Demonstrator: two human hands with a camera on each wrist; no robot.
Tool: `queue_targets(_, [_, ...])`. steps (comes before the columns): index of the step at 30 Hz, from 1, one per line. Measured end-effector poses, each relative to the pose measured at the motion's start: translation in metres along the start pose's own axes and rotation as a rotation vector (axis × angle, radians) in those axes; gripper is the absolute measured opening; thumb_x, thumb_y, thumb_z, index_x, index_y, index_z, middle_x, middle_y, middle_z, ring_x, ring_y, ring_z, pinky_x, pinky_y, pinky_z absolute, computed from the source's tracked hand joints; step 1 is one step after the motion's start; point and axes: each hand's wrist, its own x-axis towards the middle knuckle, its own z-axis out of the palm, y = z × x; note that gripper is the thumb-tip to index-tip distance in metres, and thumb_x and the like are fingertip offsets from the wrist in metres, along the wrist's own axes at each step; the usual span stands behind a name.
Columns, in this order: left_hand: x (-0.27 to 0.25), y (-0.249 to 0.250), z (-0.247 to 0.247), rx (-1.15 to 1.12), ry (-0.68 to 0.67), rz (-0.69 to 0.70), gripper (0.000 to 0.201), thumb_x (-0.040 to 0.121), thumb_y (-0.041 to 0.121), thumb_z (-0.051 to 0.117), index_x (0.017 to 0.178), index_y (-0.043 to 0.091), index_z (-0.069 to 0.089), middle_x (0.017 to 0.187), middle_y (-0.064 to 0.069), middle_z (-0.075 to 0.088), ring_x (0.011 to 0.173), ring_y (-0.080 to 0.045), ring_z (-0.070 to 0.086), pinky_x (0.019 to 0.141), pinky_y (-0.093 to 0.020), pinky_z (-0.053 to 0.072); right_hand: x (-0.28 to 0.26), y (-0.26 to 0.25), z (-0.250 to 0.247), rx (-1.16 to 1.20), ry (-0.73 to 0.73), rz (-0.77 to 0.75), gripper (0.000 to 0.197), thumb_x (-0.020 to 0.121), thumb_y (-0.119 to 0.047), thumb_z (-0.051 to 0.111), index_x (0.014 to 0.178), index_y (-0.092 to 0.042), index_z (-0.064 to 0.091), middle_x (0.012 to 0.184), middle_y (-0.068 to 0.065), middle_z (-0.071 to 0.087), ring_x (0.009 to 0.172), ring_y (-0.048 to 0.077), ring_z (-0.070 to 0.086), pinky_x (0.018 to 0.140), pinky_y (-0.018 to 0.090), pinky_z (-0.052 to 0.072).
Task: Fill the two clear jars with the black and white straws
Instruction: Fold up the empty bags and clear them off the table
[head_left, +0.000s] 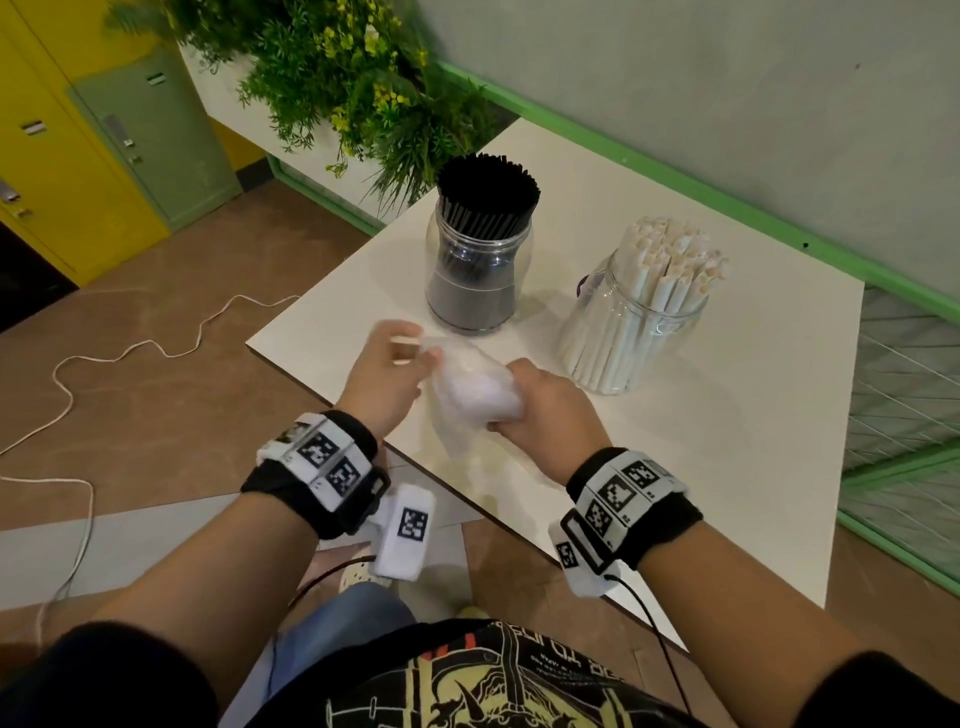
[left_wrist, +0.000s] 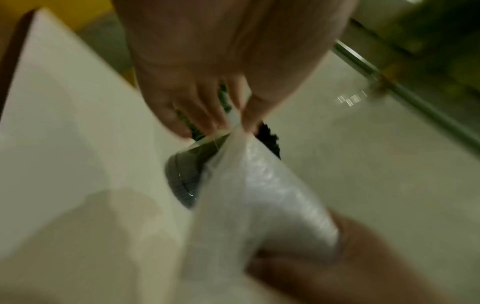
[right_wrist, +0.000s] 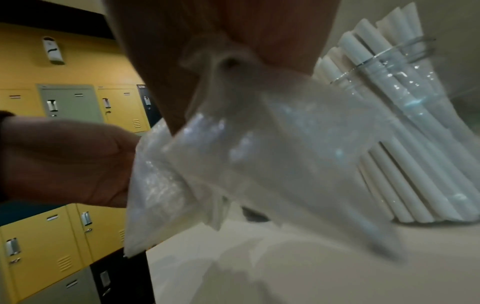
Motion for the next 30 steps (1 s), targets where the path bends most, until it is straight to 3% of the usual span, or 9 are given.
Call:
queue_targets(2, [-0.004, -0.009, -0.002, 0.309, 0.223, 0.353, 0.03, 0.091, 0.021, 0.058, 0.119, 0.024, 0.048, 0.119, -0.001, 0.05, 0.11, -0.018, 0.051, 0.099, -0.041, 0.043, 0.0, 0.004, -0.001, 0.028, -0.031, 0.042, 0.039, 0.075, -0.029, 0.077, 0.101, -0.01, 0.053, 0.092, 0.01, 0.066, 0.086, 0.03, 0.06, 0.068, 0.036, 0.045])
queue_targets(5, [-0.023, -0.02, 0.007, 0.668, -0.068, 0.725, 0.05, 0.089, 0.048, 0.05, 0.134, 0.027, 0.042, 0.14, 0.002, 0.043, 0.131, -0.018, 0.036, 0.111, -0.038, 0.028, 0.0, 0.0, -0.005, 0.27, -0.136, 0.043, 0.03, 0.07, -0.024, 0.08, 0.086, -0.017, 0.055, 0.081, 0.003, 0.065, 0.077, 0.021, 0.06, 0.065, 0.032, 0.045])
queue_targets(10, [-0.038, -0.028, 0.015, 0.281, -0.481, 0.263, 0.079, 0.065, 0.056, 0.078, 0.127, 0.052, 0.031, 0.124, 0.031, 0.05, 0.112, 0.019, 0.046, 0.091, -0.005, 0.035, -0.006, -0.024, -0.021, 0.533, -0.124, -0.019, 0.025, 0.067, -0.019, 0.082, 0.079, -0.017, 0.06, 0.072, -0.001, 0.065, 0.069, 0.012, 0.061, 0.064, 0.028, 0.05])
queue_targets(14, [-0.035, -0.026, 0.014, 0.174, -0.333, 0.172, 0.069, 0.064, 0.053, 0.074, 0.124, 0.038, 0.042, 0.106, 0.017, 0.063, 0.095, 0.005, 0.06, 0.082, -0.018, 0.049, -0.001, -0.026, -0.016, 0.495, 0.02, -0.065, 0.044, 0.065, -0.035, 0.082, 0.096, -0.017, 0.057, 0.092, -0.001, 0.059, 0.088, 0.021, 0.053, 0.078, 0.032, 0.045])
queue_targets(18, [-0.019, -0.023, 0.007, 0.163, -0.048, 0.115, 0.042, 0.086, 0.042, 0.066, 0.112, 0.019, 0.044, 0.096, -0.001, 0.065, 0.084, -0.018, 0.065, 0.073, -0.041, 0.056, 0.002, -0.019, -0.011, 0.302, 0.348, 0.011, 0.057, 0.083, -0.058, 0.05, 0.124, -0.019, 0.047, 0.115, -0.002, 0.043, 0.105, 0.018, 0.042, 0.093, 0.04, 0.04])
queue_targets(21, [-0.003, -0.028, -0.004, 0.196, 0.046, 0.045, 0.038, 0.084, 0.046, 0.066, 0.098, 0.013, 0.052, 0.088, -0.003, 0.064, 0.081, -0.02, 0.064, 0.07, -0.039, 0.054, -0.007, -0.026, -0.012, 0.539, 0.131, 0.113, 0.076, 0.087, -0.067, 0.043, 0.145, -0.021, 0.027, 0.136, 0.001, 0.032, 0.127, 0.016, 0.034, 0.11, 0.044, 0.033])
queue_targets(23, [0.001, -0.028, -0.008, 0.203, 0.011, 0.055, 0.034, 0.082, 0.048, 0.068, 0.091, 0.016, 0.059, 0.084, -0.004, 0.067, 0.078, -0.02, 0.064, 0.07, -0.036, 0.052, -0.012, -0.036, -0.012, 0.631, -0.075, 0.122, 0.083, 0.083, -0.065, 0.043, 0.15, -0.027, 0.011, 0.148, -0.008, 0.02, 0.138, 0.007, 0.02, 0.116, 0.032, 0.022])
queue_targets(26, [-0.001, -0.024, -0.005, 0.104, -0.141, 0.035, 0.047, 0.069, 0.056, 0.067, 0.087, 0.013, 0.067, 0.084, -0.017, 0.068, 0.075, -0.021, 0.063, 0.07, -0.036, 0.048, -0.002, -0.043, -0.005, 0.804, -0.12, 0.152, 0.057, 0.087, -0.048, 0.059, 0.131, -0.044, 0.023, 0.128, -0.027, 0.034, 0.114, -0.023, 0.032, 0.096, 0.0, 0.025])
queue_targets(30, [-0.005, -0.017, -0.008, 0.091, -0.451, 0.06, 0.059, 0.07, 0.052, 0.071, 0.094, -0.002, 0.065, 0.09, -0.032, 0.062, 0.075, -0.019, 0.056, 0.072, -0.033, 0.041, 0.012, -0.036, 0.002, 1.174, -0.096, 0.305, 0.072, 0.07, -0.04, 0.08, 0.128, -0.015, 0.045, 0.119, 0.01, 0.063, 0.109, 0.019, 0.063, 0.09, 0.035, 0.054])
